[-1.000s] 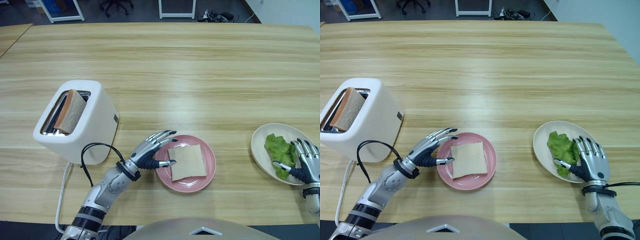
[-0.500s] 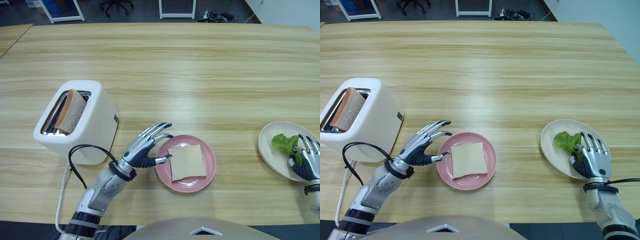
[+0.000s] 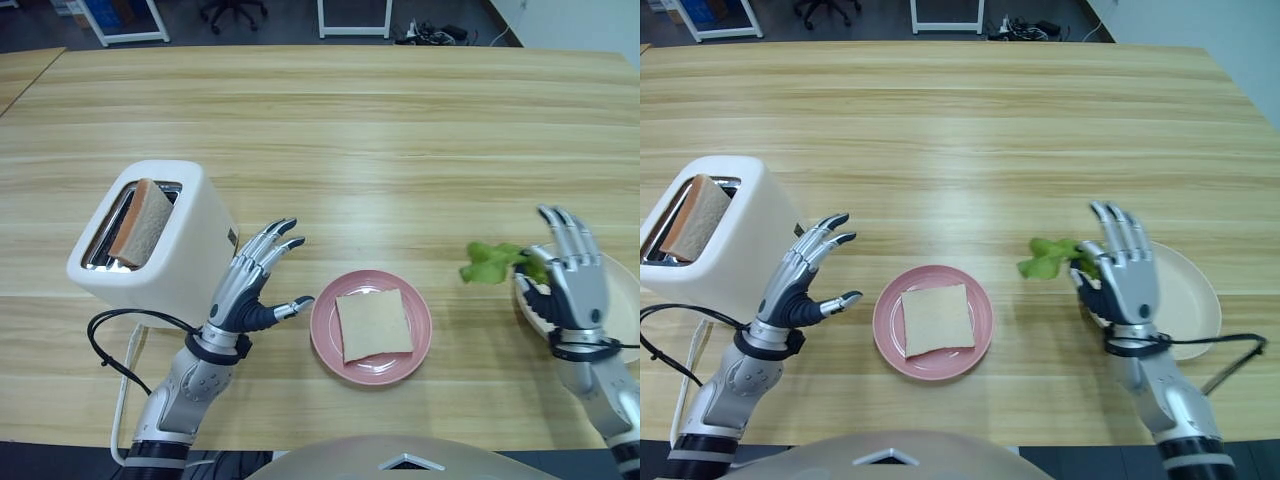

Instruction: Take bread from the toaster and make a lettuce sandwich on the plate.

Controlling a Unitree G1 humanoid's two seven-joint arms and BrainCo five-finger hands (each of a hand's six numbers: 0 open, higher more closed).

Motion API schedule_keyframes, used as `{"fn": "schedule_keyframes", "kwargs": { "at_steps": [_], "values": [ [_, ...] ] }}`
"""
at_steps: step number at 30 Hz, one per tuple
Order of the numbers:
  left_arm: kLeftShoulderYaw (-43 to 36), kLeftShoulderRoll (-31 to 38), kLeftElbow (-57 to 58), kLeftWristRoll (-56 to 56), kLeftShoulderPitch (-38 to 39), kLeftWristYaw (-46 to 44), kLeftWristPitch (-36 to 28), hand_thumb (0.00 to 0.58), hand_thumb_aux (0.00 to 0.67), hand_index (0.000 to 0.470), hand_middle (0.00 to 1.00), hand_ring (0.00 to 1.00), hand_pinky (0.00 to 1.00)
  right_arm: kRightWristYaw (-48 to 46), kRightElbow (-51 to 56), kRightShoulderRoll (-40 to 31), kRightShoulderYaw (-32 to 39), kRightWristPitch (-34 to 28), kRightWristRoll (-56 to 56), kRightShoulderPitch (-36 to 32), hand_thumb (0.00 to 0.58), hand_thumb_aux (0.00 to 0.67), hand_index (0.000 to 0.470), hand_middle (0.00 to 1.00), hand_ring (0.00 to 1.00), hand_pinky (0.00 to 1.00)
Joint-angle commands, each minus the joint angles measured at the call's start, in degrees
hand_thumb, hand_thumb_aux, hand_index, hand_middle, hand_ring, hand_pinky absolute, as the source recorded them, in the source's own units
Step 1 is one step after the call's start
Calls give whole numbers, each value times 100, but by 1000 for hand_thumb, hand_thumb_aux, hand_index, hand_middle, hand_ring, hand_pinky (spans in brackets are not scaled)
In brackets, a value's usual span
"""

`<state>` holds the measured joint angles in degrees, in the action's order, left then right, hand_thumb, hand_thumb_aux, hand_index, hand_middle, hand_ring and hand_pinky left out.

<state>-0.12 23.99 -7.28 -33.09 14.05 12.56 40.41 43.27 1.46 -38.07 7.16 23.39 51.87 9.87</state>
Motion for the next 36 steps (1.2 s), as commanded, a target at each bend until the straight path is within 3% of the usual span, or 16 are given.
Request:
{"fn": "schedule_keyframes", "kwargs": {
  "at_steps": [1,4,9,20,31,32,33,34,35,36],
  "values": [
    [88,-100,21,-76,4,136,11,268,179,125,0,0,0,-37,606,633,1103,575,570,-988,580,670,470,0,0,0],
    [76,-166,151,-165,-59,245,8,278,187,131,0,0,0,33,1096,1022,1769,869,940,-1566,580,670,470,0,0,0],
    [-12,-228,367,-269,-134,344,11,285,192,135,0,0,0,241,1525,1260,2257,1021,1218,-1963,580,670,470,0,0,0],
    [4,-214,553,-323,-240,415,4,288,194,136,0,0,0,185,1239,551,2471,1088,1365,-1435,580,670,470,0,0,0],
    [354,-134,287,-360,-143,489,-127,168,105,74,0,0,0,-327,1098,233,2476,881,1448,-1344,580,670,470,0,0,0],
    [346,-136,292,-366,-146,488,-128,156,97,68,0,0,0,-400,1084,210,2513,871,1486,-1346,554,528,370,0,0,0],
    [337,-133,294,-369,-149,484,-128,148,92,65,0,0,0,-471,1075,191,2543,865,1514,-1349,493,410,288,0,0,0],
    [330,-130,294,-371,-151,481,-128,152,95,66,0,0,0,-523,1068,175,2568,859,1537,-1355,436,336,236,0,0,0],
    [311,-127,301,-377,-170,471,-126,156,97,68,0,0,0,-572,1042,146,2582,844,1569,-1349,83,50,35,0,0,0],
    [301,-122,299,-381,-179,462,-127,152,95,66,0,0,0,-619,1012,123,2594,832,1589,-1347,0,0,0,0,0,0]
  ]
}}
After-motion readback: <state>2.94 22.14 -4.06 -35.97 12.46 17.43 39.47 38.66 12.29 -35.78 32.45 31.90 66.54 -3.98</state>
